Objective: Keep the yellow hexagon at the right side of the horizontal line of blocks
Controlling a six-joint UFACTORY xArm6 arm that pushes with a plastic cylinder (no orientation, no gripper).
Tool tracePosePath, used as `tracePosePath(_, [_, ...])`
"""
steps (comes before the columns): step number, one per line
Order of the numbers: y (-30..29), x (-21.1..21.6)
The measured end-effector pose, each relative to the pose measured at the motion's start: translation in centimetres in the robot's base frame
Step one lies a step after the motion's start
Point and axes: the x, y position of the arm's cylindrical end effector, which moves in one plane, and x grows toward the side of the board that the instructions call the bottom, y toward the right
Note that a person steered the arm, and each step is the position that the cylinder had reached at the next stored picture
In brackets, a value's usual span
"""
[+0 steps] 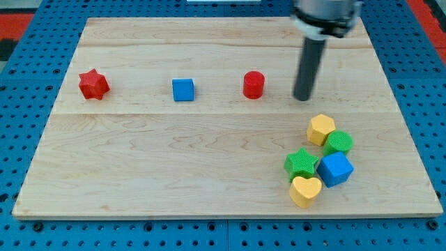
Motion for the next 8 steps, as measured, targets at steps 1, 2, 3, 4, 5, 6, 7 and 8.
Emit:
tracePosePath(1, [10.2,1.0])
tracePosePath(2, [12.7,7.0])
tracePosePath(3, [12.3,12.4])
tracePosePath(4, [6.7,13.0])
tracePosePath(5, [1.4,11.2])
tracePosePath(6, [-4.0,10.4])
tracePosePath(7, [-2.9,10.0])
tracePosePath(8, [-3.5,8.6])
